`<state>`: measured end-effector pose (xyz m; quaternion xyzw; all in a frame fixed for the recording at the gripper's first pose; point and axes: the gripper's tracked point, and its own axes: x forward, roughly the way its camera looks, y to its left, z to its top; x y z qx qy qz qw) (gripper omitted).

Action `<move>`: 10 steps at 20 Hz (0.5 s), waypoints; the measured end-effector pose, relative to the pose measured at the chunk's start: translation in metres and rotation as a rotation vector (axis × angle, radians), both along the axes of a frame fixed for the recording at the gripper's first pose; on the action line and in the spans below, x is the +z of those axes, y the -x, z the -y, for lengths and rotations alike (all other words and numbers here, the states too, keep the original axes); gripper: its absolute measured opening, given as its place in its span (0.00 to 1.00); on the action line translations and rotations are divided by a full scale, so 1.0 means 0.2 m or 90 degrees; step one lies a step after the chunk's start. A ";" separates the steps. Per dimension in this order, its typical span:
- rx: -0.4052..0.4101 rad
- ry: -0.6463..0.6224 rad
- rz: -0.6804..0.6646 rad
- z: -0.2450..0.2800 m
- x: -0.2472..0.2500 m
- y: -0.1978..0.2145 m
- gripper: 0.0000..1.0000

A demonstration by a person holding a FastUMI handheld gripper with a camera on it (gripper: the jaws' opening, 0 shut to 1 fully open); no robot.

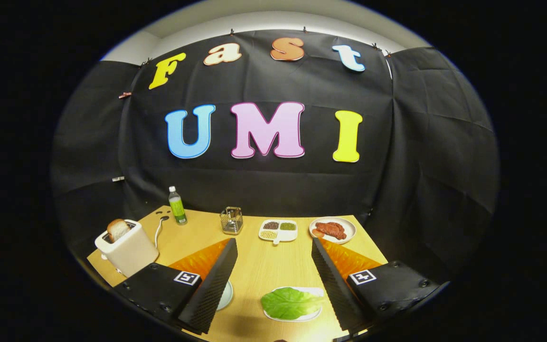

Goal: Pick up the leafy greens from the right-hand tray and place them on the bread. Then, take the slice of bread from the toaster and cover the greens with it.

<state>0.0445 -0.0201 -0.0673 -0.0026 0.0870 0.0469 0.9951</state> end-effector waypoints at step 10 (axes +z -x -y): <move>0.058 0.049 -0.155 0.12 -0.58 -0.11 0.98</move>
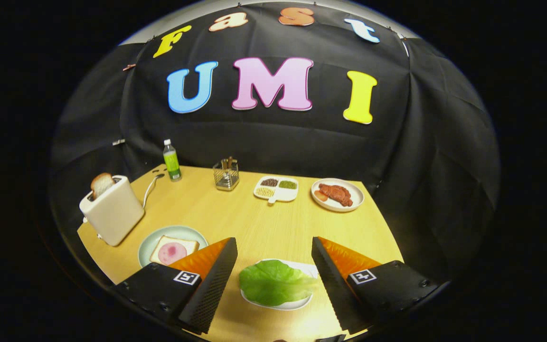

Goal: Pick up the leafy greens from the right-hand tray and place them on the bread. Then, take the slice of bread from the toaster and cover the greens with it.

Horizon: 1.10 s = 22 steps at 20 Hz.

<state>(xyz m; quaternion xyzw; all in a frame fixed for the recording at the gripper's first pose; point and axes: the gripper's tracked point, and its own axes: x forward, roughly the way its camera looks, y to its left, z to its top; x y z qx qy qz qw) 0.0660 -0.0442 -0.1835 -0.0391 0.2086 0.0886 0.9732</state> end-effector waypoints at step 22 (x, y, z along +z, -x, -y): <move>0.051 0.031 -0.237 0.03 -0.83 -0.06 0.98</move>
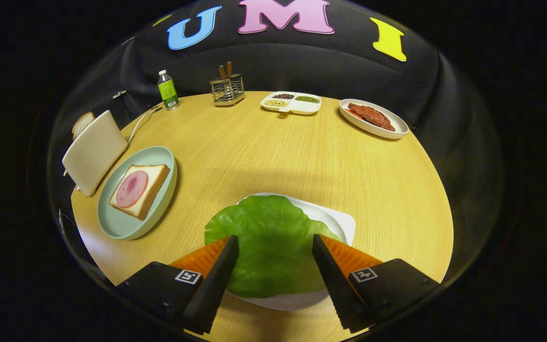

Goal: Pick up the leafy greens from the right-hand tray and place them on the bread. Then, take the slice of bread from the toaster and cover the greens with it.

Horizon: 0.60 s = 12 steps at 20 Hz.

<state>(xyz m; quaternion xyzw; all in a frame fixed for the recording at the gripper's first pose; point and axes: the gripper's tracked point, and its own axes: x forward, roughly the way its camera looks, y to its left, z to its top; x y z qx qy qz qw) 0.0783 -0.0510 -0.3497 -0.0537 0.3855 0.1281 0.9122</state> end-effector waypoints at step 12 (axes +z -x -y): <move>-0.042 0.000 -0.003 0.00 0.01 0.00 0.13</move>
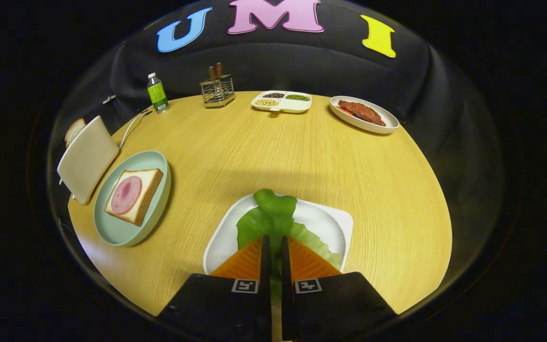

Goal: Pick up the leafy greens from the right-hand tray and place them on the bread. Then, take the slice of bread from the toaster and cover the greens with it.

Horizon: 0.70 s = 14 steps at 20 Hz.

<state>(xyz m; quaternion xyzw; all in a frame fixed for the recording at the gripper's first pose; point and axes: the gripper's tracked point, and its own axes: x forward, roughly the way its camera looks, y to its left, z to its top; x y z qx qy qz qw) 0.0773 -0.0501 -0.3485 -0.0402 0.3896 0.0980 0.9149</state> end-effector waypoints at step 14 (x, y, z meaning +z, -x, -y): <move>-0.026 0.037 0.068 -0.08 0.46 0.04 0.06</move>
